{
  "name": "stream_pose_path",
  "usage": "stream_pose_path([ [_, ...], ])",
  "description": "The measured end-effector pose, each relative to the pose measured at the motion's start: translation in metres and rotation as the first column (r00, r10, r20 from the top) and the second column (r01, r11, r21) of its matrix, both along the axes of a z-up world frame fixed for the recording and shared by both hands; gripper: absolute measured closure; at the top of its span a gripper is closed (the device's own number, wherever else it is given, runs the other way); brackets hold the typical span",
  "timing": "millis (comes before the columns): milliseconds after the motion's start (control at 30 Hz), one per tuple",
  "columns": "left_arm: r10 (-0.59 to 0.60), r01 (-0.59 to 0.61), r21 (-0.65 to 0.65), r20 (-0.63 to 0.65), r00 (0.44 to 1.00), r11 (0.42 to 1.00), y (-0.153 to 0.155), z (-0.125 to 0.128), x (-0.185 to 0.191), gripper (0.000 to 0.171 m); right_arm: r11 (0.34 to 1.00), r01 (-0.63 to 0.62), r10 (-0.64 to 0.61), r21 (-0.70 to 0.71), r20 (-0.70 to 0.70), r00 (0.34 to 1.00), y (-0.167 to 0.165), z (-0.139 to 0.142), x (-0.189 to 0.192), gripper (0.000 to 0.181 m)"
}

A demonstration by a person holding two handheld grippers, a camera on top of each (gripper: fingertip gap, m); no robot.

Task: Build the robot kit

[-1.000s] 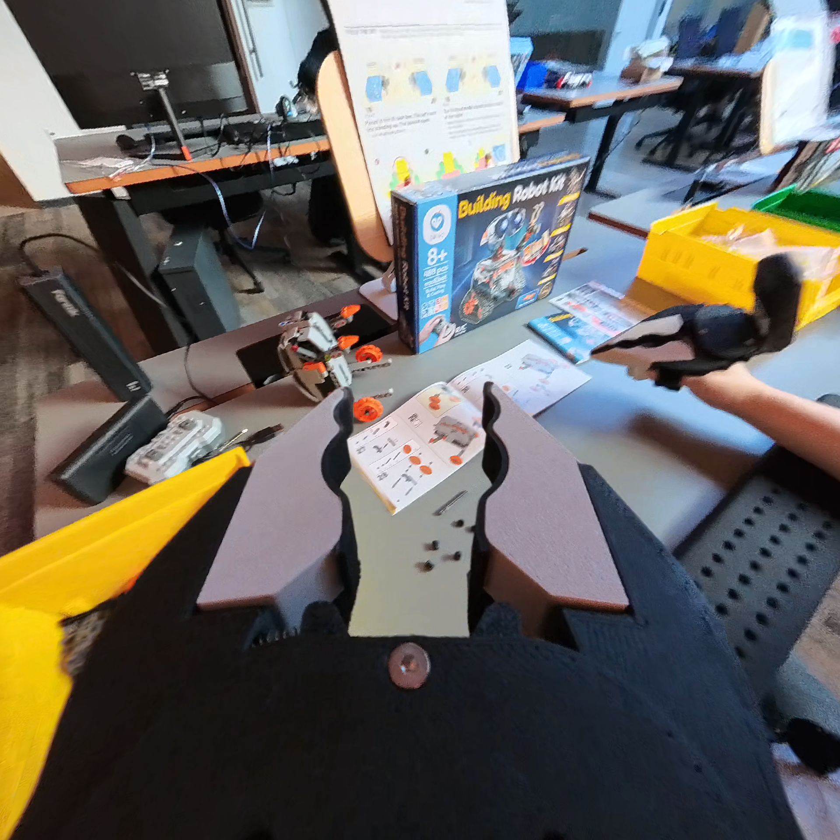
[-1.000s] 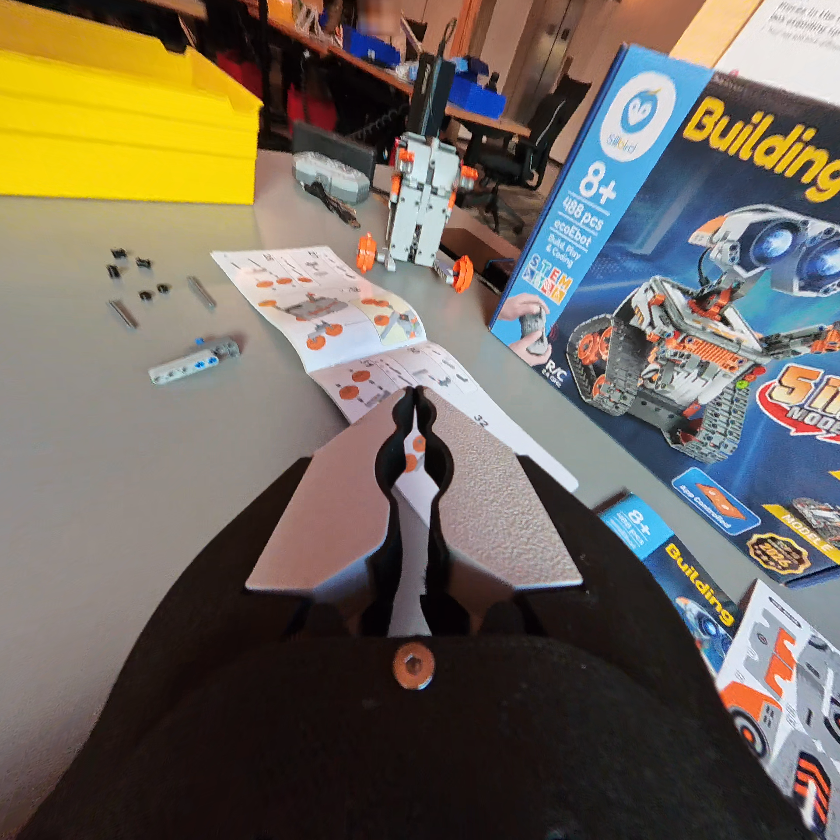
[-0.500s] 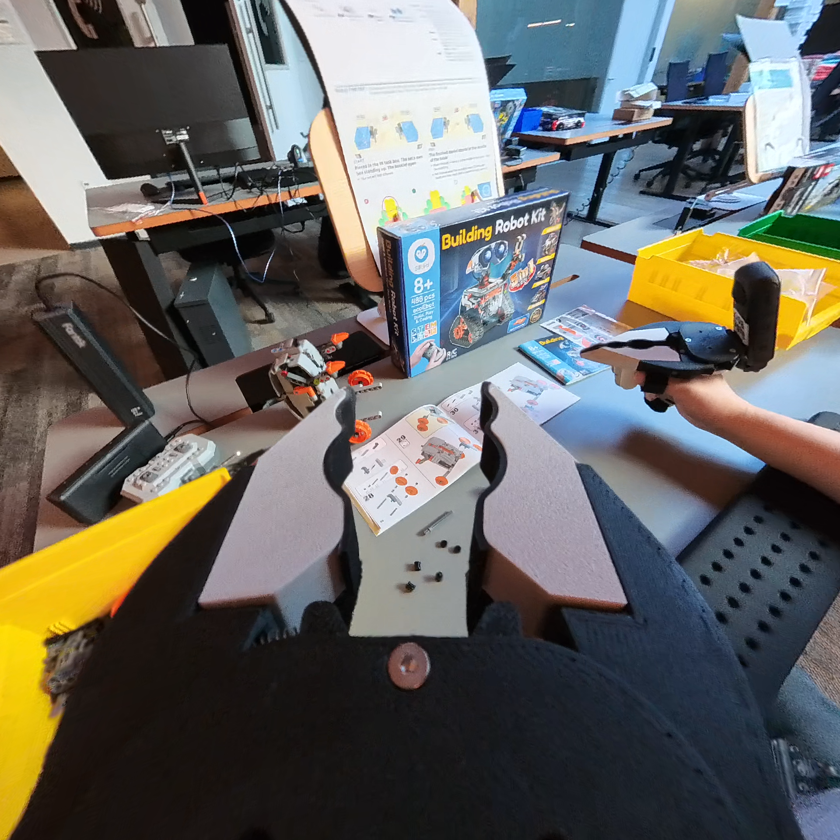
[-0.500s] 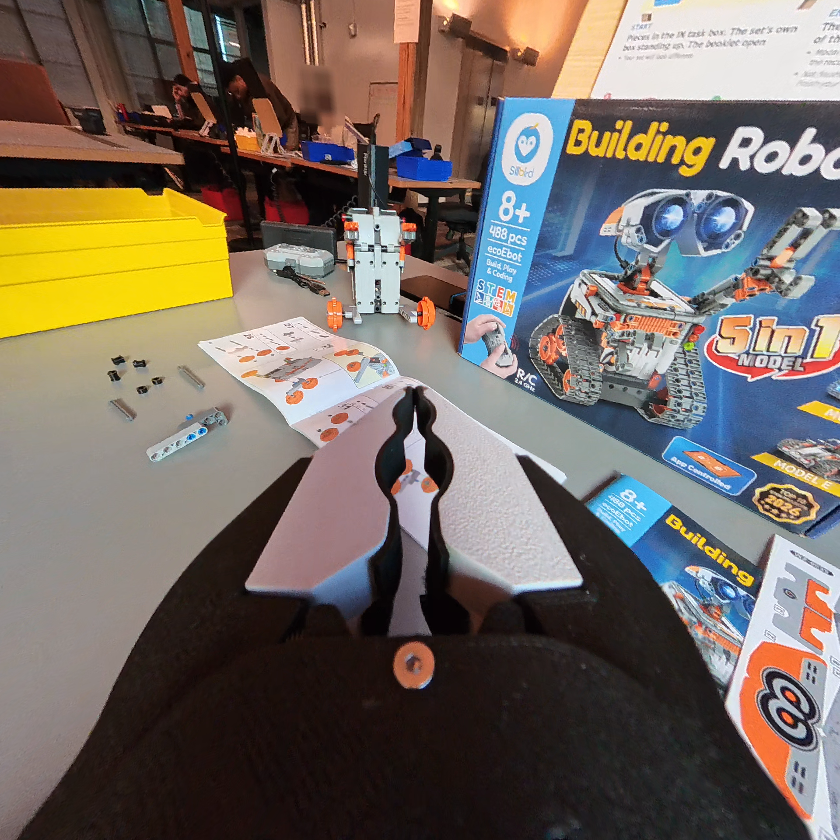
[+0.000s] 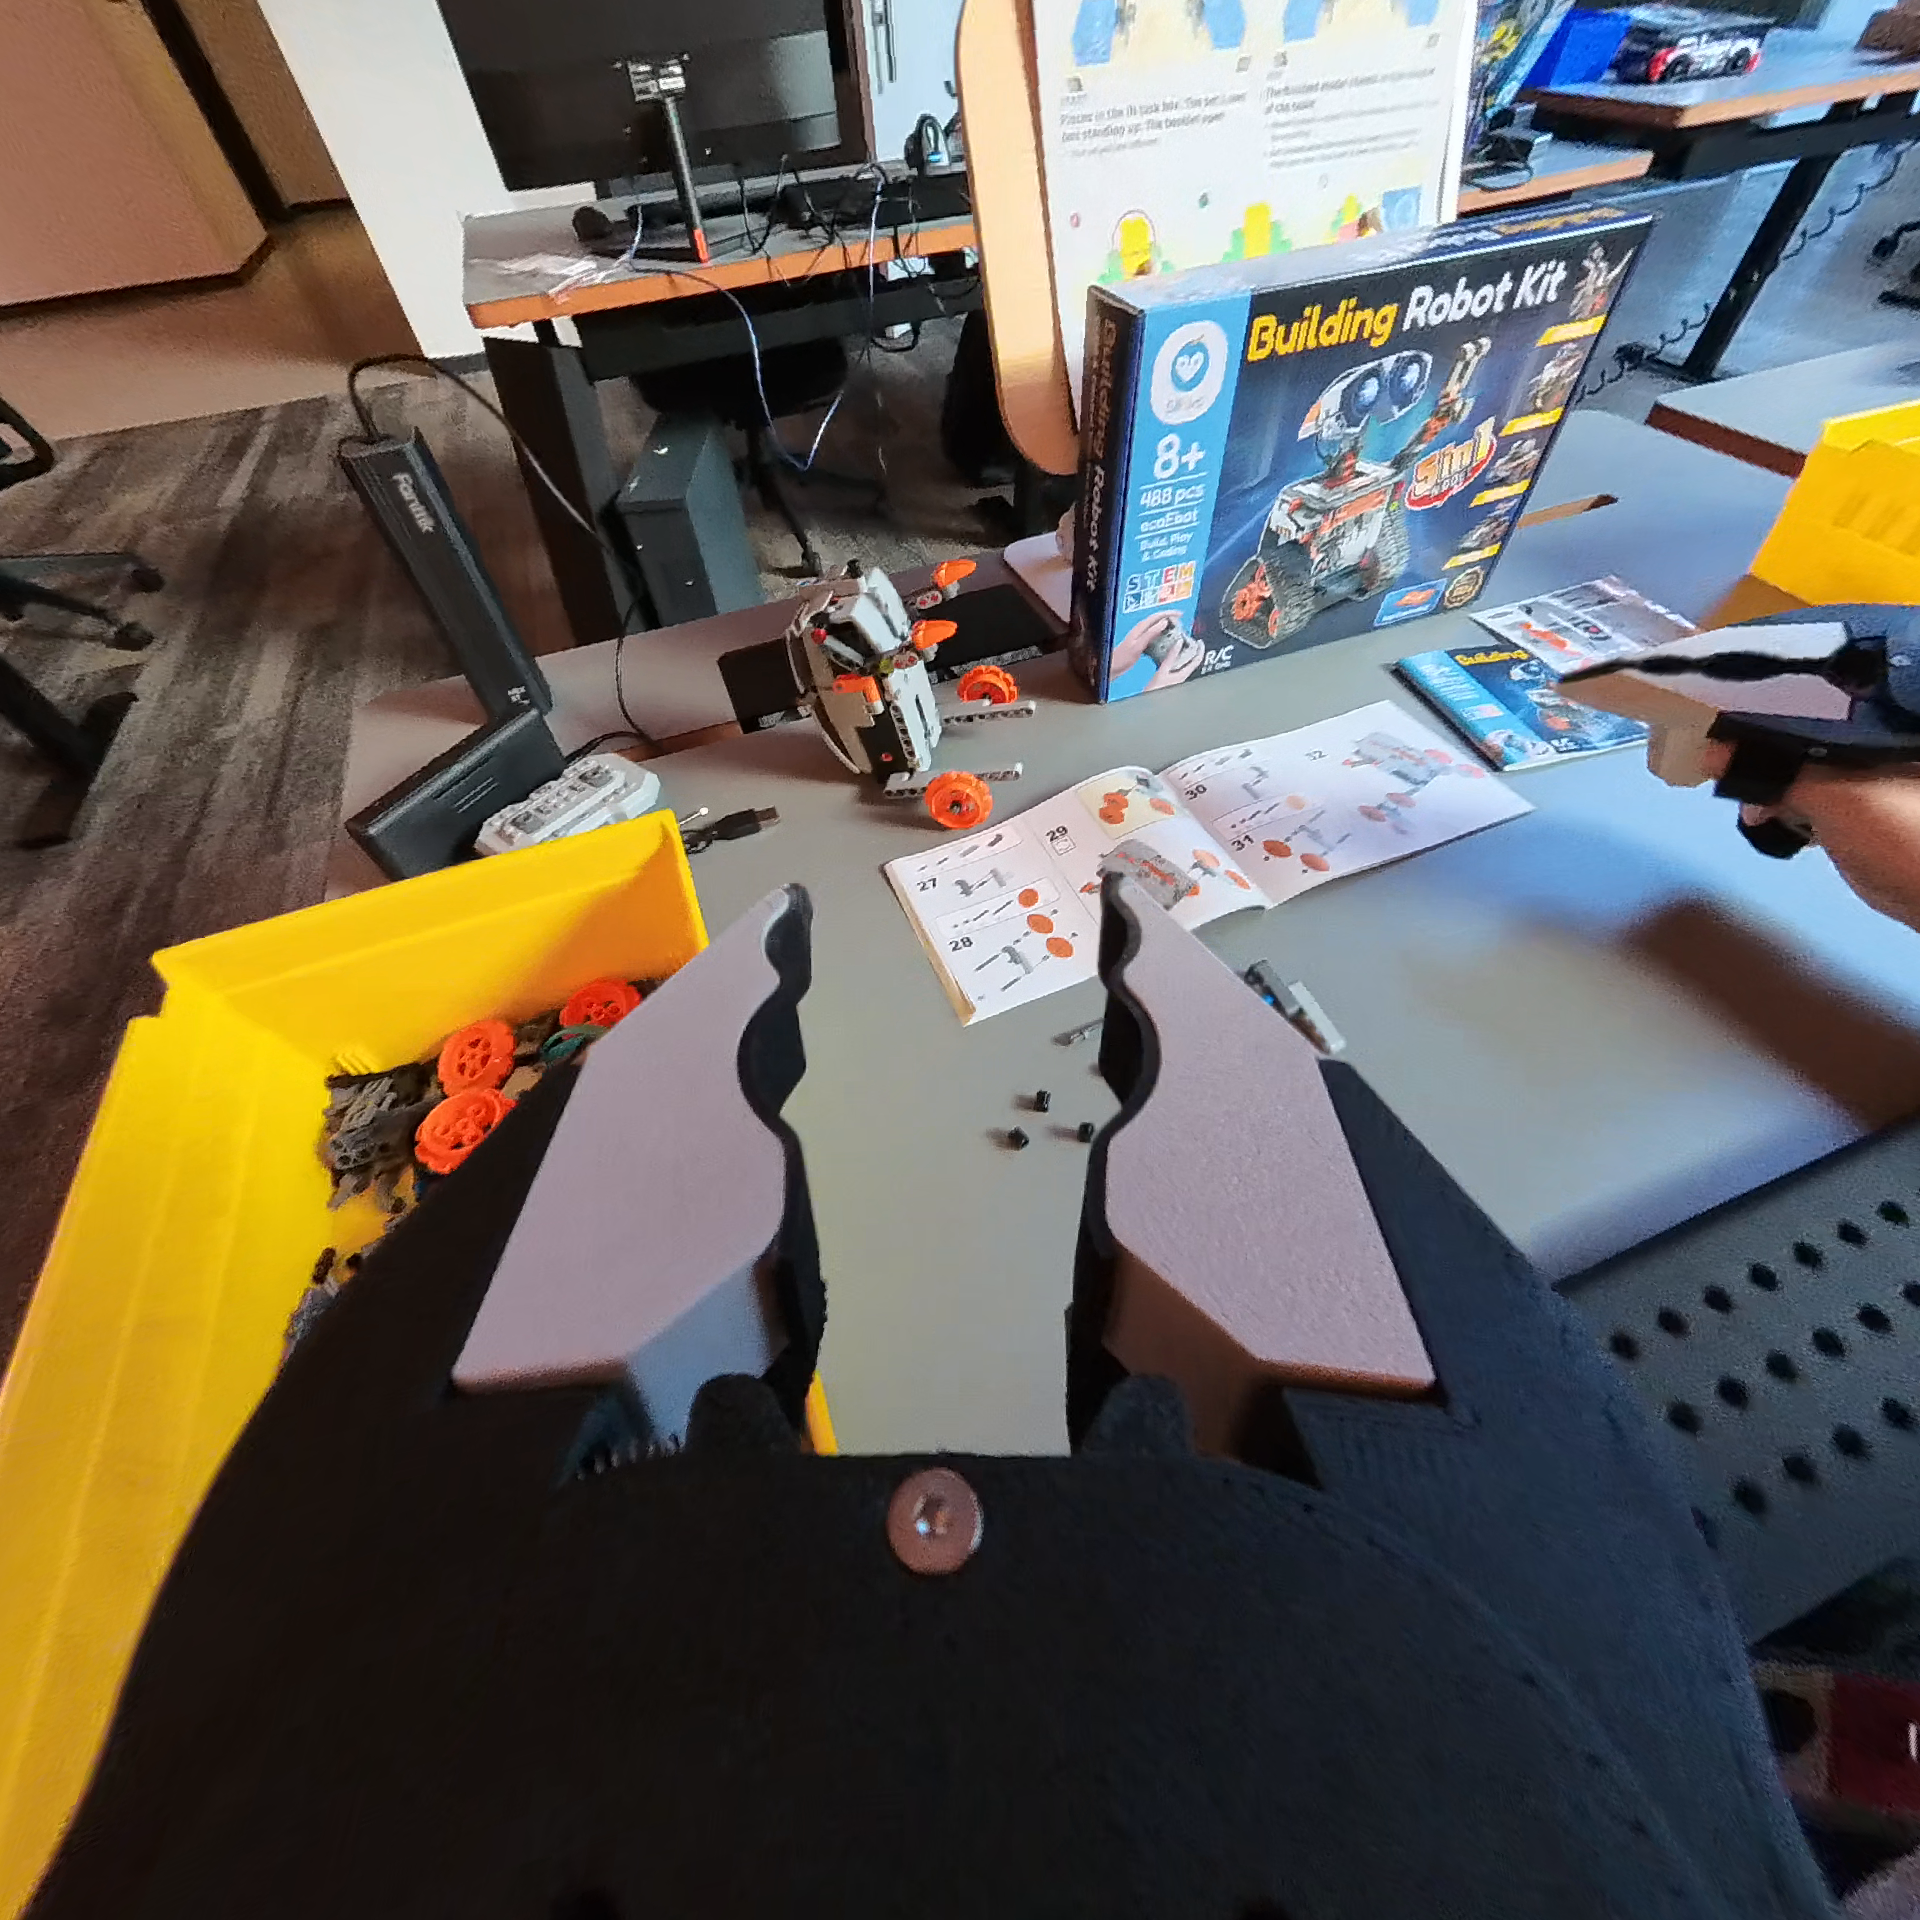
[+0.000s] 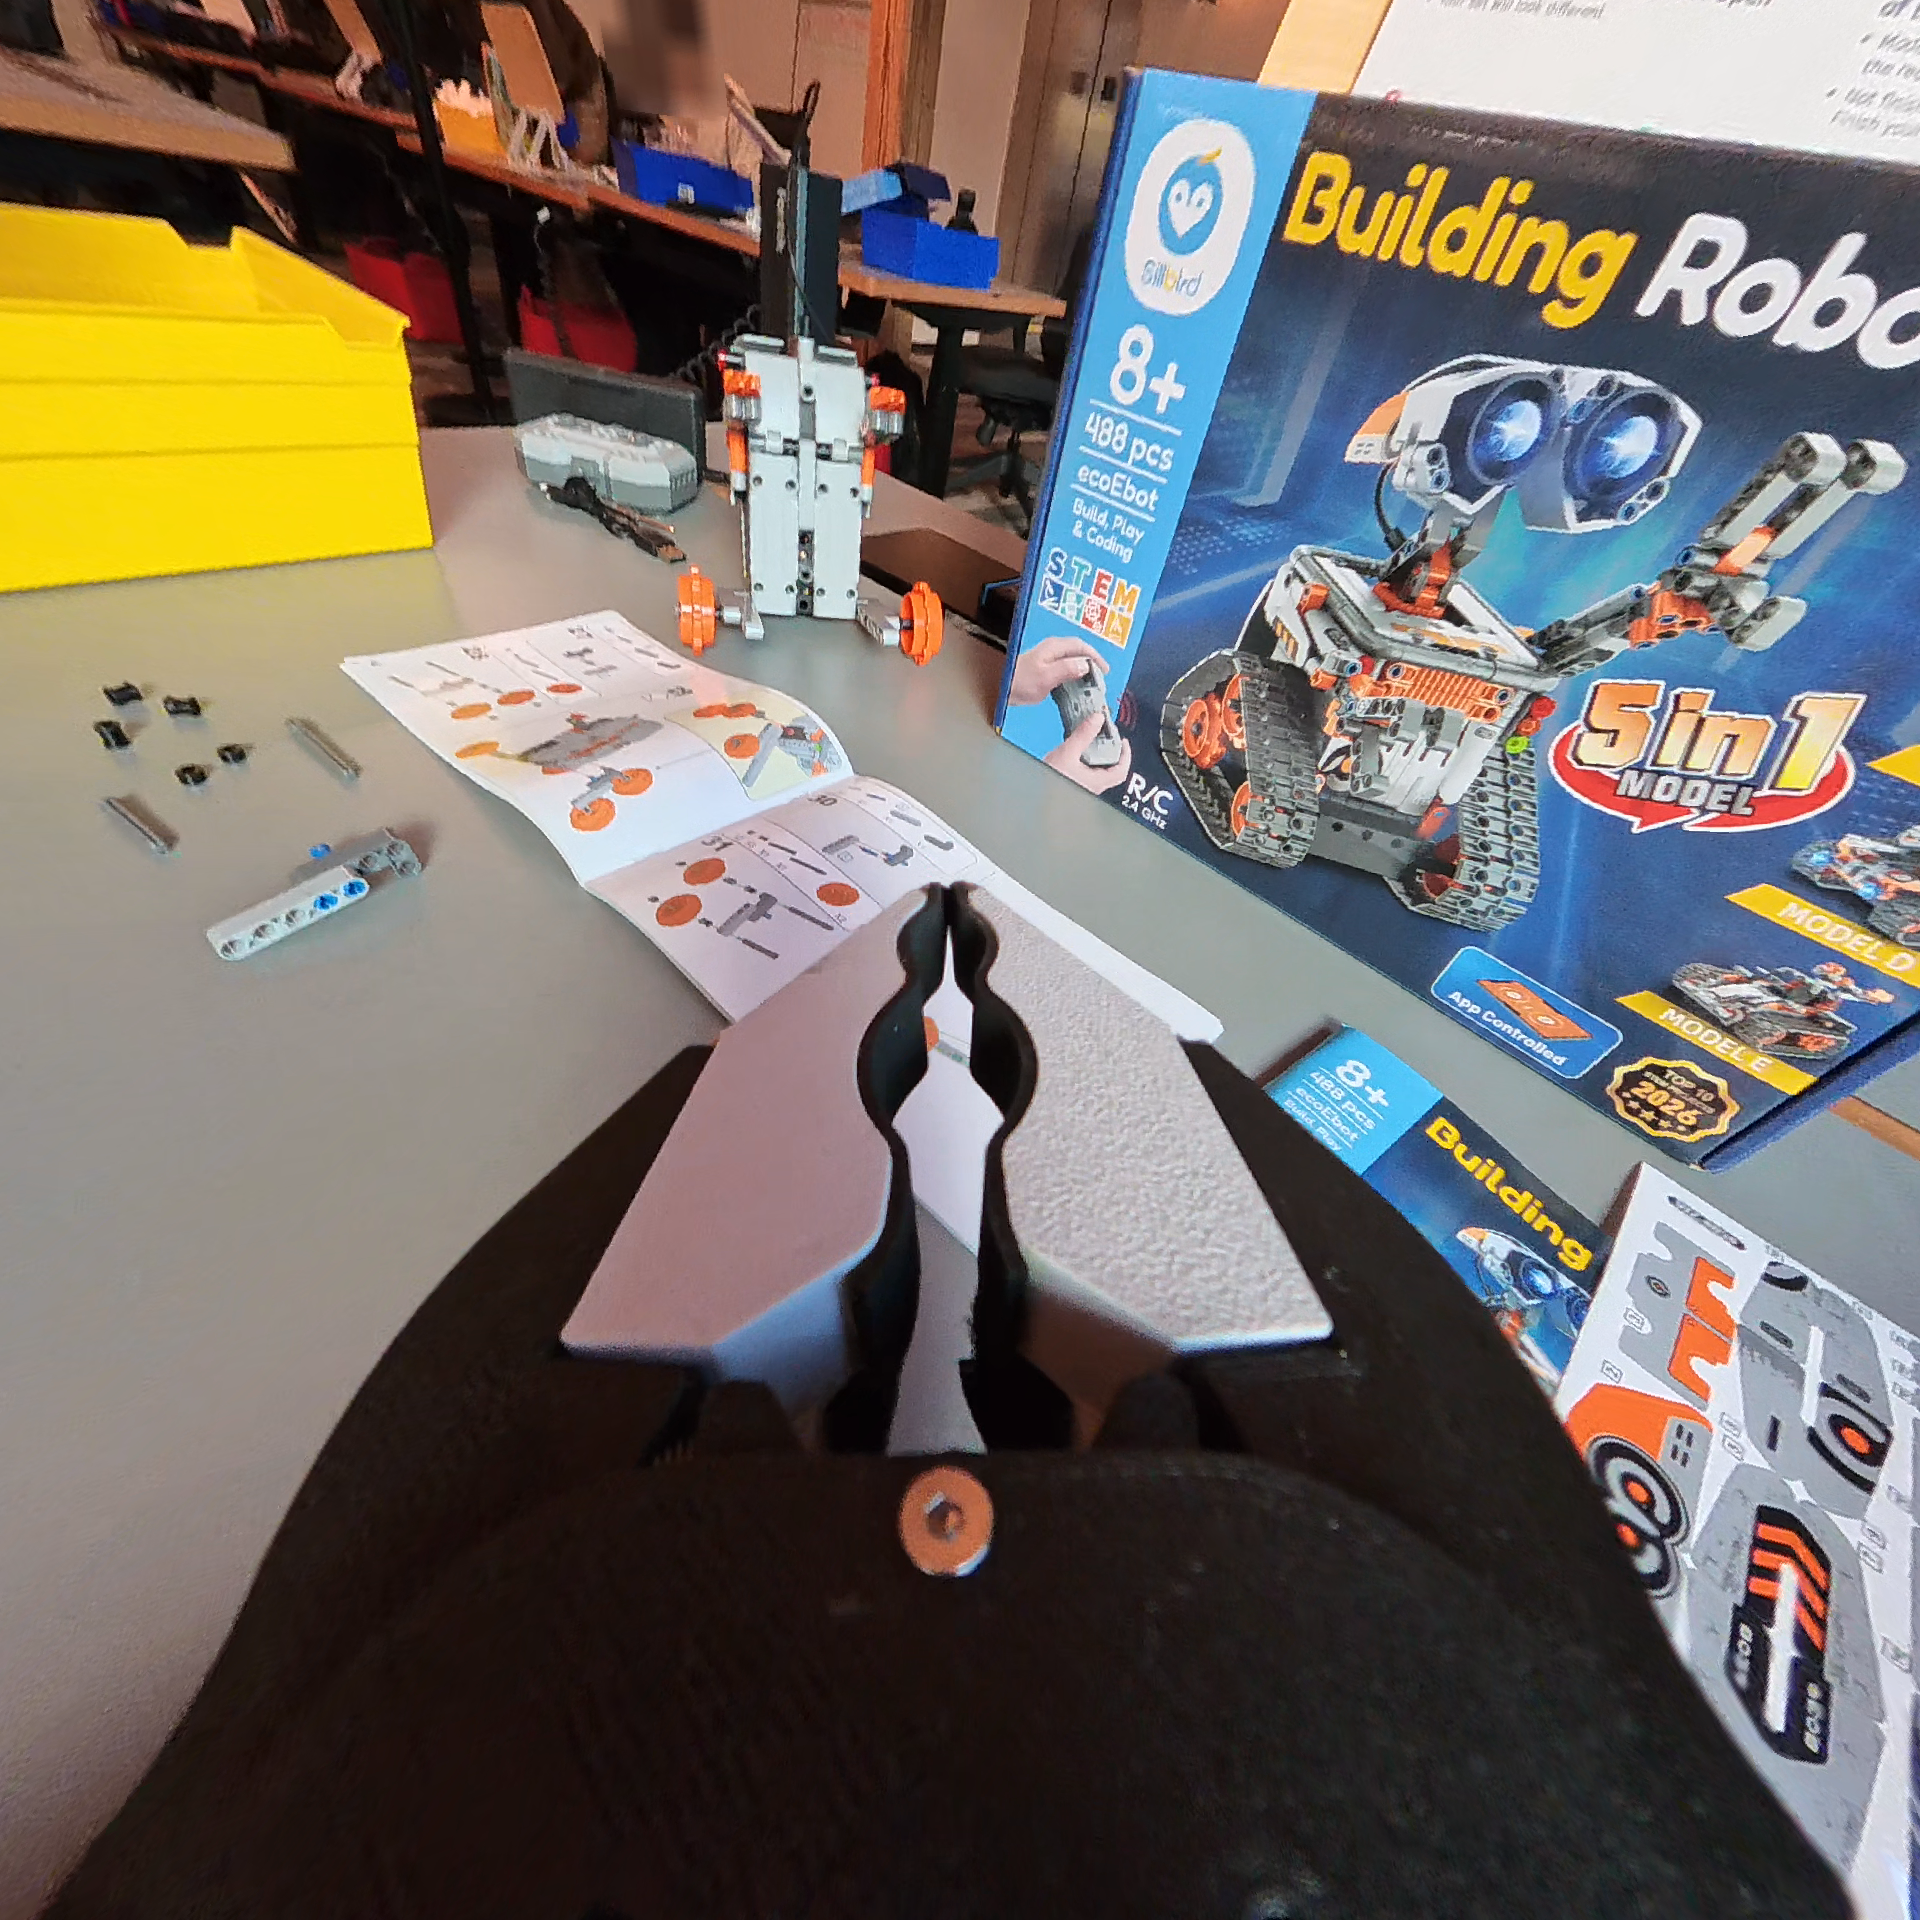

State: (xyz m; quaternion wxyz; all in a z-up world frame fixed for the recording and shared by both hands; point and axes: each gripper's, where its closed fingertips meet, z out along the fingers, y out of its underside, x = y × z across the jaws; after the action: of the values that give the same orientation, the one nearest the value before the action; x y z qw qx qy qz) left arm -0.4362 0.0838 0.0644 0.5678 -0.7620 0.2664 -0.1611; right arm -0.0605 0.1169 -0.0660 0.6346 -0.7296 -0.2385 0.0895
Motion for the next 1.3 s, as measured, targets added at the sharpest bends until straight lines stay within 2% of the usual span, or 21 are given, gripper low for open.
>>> stream_pose_path([
  [167,0.022,-0.022,-0.015,-0.029,0.999,1.000,-0.004,0.002,-0.019,0.118,1.000,0.025,-0.027,0.015,0.105,0.994,0.002,-0.003,0.004,0.181],
  [300,0.056,-0.057,-0.025,-0.029,0.998,0.998,-0.003,0.002,-0.036,0.119,0.999,0.037,-0.037,0.006,0.083,0.996,0.003,-0.004,0.007,0.181],
  [367,0.066,-0.066,-0.030,-0.011,0.998,0.997,-0.003,0.000,-0.042,0.119,0.999,0.046,-0.047,0.022,0.084,0.995,0.002,0.004,0.008,0.181],
  [433,0.089,-0.089,-0.030,0.001,0.996,0.996,-0.002,-0.003,-0.049,0.120,0.996,0.070,-0.074,0.048,0.084,0.994,0.004,0.026,0.002,0.181],
  [533,0.113,-0.113,-0.048,0.006,0.994,0.992,0.003,-0.008,-0.057,0.120,1.000,0.008,-0.008,0.000,0.067,0.998,0.011,0.058,-0.038,0.181],
  [633,0.118,-0.118,-0.056,0.009,0.993,0.991,0.007,-0.006,-0.059,0.120,0.997,-0.039,0.036,0.070,0.052,0.998,0.021,0.095,-0.078,0.181],
  [767,0.115,-0.116,-0.036,-0.012,0.993,0.993,0.008,0.001,-0.060,0.120,0.988,-0.105,0.110,0.110,-0.039,0.993,0.032,0.110,-0.118,0.181],
  [833,0.119,-0.120,-0.032,-0.009,0.993,0.992,0.008,0.004,-0.063,0.120,0.982,-0.133,0.147,0.132,-0.099,0.984,0.034,0.109,-0.129,0.181],
  [900,0.128,-0.128,-0.039,-0.006,0.992,0.991,0.006,0.006,-0.069,0.120,0.982,-0.129,0.143,0.137,-0.101,0.985,0.039,0.101,-0.129,0.181],
  [1100,0.177,-0.178,-0.052,-0.021,0.984,0.983,0.000,-0.002,-0.100,0.120,0.988,-0.087,0.082,0.125,0.051,0.995,0.039,0.065,-0.110,0.181],
  [1300,0.161,-0.161,-0.090,-0.005,0.987,0.983,-0.002,-0.021,-0.117,0.122,0.998,-0.011,0.019,0.064,-0.122,0.992,0.051,0.053,-0.093,0.181],
])
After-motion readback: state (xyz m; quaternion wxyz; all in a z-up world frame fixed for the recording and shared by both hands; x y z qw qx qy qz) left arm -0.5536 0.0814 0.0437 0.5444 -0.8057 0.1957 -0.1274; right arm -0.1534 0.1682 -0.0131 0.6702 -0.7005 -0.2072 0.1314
